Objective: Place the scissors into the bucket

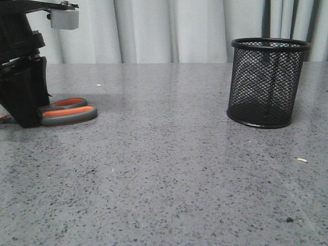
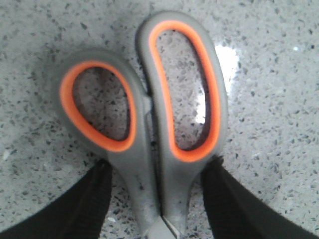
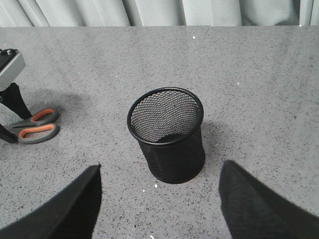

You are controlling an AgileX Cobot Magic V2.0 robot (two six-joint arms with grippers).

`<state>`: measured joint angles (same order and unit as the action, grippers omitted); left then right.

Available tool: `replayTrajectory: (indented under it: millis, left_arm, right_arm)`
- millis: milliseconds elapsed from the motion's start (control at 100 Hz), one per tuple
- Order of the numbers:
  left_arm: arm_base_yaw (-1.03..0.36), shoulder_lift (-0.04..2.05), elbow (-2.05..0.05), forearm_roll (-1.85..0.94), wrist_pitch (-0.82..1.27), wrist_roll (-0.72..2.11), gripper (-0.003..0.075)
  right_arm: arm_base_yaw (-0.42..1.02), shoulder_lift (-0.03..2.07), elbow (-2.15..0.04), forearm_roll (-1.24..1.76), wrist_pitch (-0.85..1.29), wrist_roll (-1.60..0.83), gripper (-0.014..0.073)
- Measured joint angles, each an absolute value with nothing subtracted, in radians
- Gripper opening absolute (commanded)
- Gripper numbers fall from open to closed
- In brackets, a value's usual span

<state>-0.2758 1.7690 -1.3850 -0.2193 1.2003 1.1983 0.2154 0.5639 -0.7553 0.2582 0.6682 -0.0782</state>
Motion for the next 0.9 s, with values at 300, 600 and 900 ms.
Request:
replayTrajectory:
  millis: [300,600,900]
  left_arm:
    - [-0.272,1.767,-1.383,-0.23,1.191,1.198,0.0241]
    - [-0.268,1.767,-1.383,-0.238,1.187,1.163,-0.0019]
    - [-0.268,1.729,-1.386,-0.24,1.216,1.148,-0.0019]
  right_arm:
    - [0.215,0.564,-0.755,0.257,0.668,-0.078,0.0446]
    - [0.215,0.564,-0.755,0.257,0.668,-0.078,0.0446]
    - [0.215,0.564,-0.755,0.287,0.668,-0.078,0.0446]
